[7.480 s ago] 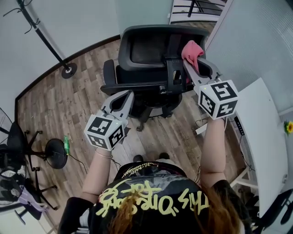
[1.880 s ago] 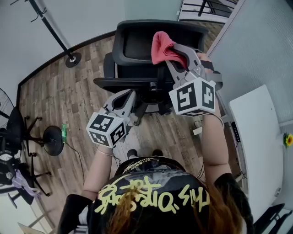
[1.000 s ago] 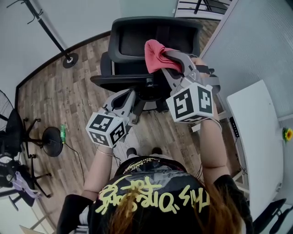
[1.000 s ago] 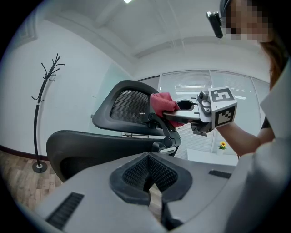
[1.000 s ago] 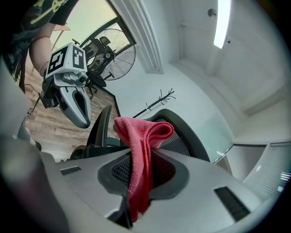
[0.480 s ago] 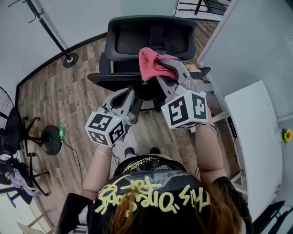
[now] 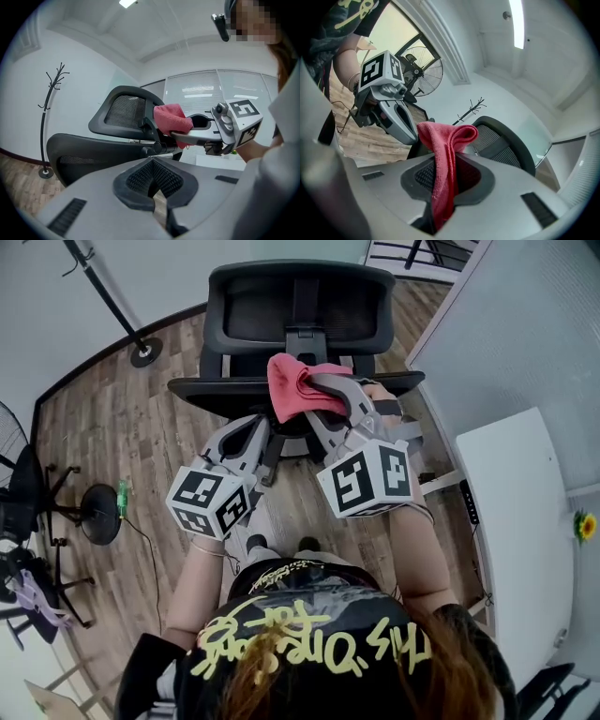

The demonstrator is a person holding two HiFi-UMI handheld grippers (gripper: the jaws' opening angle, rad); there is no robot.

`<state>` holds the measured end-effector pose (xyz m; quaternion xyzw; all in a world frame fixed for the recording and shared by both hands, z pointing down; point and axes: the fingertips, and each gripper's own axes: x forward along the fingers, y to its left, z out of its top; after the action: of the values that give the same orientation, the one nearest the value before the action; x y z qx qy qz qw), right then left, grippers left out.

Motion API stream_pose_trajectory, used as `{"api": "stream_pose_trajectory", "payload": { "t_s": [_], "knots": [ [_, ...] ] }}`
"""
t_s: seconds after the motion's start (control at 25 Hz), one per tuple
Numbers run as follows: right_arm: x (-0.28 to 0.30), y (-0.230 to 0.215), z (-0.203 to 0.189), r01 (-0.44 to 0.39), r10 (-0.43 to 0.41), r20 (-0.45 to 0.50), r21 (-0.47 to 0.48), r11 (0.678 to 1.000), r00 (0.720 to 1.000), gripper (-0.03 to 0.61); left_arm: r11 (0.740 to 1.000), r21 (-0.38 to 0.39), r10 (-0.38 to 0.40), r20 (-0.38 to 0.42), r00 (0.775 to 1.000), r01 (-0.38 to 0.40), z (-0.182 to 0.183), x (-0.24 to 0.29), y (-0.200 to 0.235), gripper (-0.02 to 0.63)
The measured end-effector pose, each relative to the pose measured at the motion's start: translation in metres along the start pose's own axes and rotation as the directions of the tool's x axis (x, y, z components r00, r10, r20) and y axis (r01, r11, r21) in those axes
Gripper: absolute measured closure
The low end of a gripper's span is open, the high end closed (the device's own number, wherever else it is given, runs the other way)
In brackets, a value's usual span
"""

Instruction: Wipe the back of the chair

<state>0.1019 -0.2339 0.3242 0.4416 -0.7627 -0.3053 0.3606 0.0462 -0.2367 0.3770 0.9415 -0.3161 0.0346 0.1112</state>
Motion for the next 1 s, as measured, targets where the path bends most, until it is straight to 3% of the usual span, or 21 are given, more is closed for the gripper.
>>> {"api": "stream_pose_trajectory", "payload": {
  "t_s": [0.64,1.0],
  "knots": [
    [-0.019,0.031,-0.006,-0.088,0.082,0.076,0.077,0.993,0.994,0.517,0.995,-0.029,0.094,0.020,0.995,-0.093,-0.017,-0.001,-0.008,0.620],
    [-0.020,0.074,-0.030,-0.188,0.166,0.122,0.192,0.963,0.979,0.517,0.993,-0.033,0.112,0.015,0.994,-0.112,-0.021,-0.004,-0.013,0.621]
  ]
}}
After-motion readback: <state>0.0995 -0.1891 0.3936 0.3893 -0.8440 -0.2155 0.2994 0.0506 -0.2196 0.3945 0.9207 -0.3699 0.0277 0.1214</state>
